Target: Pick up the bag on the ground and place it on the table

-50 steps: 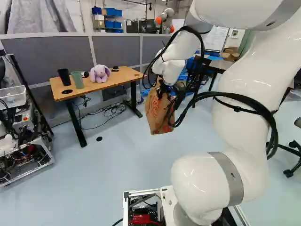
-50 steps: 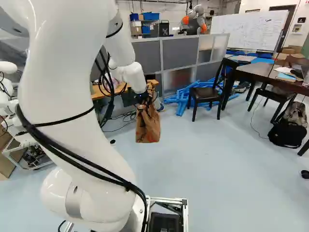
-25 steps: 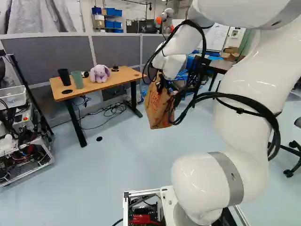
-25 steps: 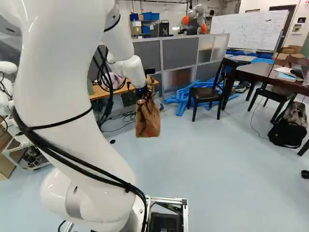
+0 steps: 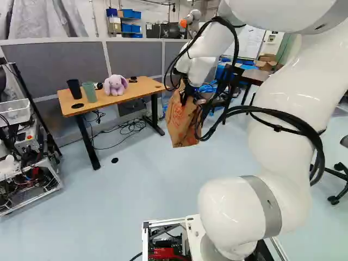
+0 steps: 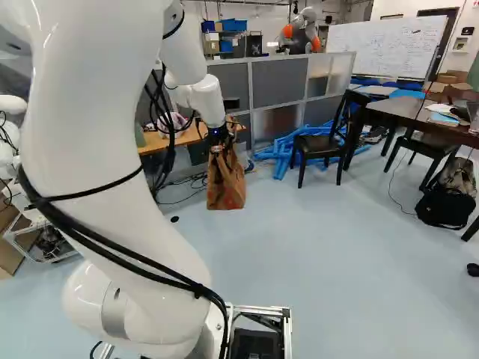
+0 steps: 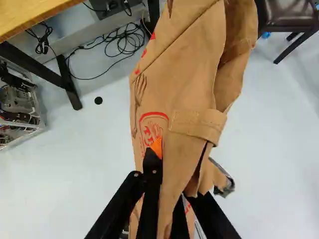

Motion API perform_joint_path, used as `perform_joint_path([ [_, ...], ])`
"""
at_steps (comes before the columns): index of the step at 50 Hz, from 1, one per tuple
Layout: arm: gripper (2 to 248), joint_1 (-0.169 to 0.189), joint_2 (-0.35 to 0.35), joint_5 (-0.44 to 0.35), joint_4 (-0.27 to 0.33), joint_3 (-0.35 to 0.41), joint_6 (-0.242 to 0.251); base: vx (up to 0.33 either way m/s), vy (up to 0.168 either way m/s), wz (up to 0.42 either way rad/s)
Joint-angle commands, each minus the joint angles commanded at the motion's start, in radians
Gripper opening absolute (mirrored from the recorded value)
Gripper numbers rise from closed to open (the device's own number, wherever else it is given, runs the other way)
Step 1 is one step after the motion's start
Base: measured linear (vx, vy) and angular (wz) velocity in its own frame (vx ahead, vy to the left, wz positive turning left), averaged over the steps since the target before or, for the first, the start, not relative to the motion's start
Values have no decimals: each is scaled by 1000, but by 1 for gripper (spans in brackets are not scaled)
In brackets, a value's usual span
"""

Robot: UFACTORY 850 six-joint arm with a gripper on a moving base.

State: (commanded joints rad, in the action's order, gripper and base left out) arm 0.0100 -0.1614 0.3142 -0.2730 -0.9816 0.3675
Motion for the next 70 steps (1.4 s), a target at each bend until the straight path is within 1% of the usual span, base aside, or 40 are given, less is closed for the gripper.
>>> perform_joint_path([
  [70,21,-1,-2,361,0,-200,0,0,0,0],
])
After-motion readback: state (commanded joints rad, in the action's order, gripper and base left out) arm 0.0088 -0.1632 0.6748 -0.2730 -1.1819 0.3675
